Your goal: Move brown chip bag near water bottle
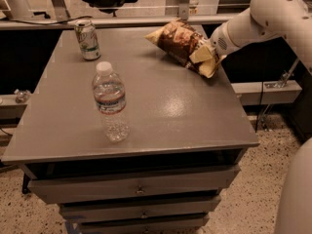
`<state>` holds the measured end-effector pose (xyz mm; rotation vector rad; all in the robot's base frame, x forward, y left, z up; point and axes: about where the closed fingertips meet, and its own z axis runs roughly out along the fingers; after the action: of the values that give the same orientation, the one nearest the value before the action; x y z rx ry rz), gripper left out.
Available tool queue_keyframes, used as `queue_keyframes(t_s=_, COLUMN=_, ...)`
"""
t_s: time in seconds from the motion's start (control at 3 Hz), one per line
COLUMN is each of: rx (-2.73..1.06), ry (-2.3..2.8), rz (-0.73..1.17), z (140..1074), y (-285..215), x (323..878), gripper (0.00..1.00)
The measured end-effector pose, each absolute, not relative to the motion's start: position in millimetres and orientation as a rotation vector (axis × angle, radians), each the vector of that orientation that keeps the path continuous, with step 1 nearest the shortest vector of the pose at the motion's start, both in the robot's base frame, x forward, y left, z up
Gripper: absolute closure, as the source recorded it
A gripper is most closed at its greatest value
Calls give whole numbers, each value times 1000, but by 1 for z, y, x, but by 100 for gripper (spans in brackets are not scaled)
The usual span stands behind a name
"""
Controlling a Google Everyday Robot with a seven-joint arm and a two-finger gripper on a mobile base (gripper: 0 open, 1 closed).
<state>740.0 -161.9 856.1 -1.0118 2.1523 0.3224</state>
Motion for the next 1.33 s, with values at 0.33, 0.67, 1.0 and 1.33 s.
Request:
queue_keyframes(t_s=0.33, rx=-1012, ry=2152, rz=323, z=856, y=-162, x=740, gripper=12)
queue_keyframes(t_s=0.67, rx=-1003, ry=2149, rz=332, z=853, y=-160, x=740, gripper=0)
queue_keyframes(t_s=1.0, rx=-1003, ry=2149, rz=332, z=853, y=-160, x=740, gripper=0)
queue_keyframes(t_s=1.33, rx=-1022, ry=2115, rz=302, z=876, y=-159, x=735, gripper=0)
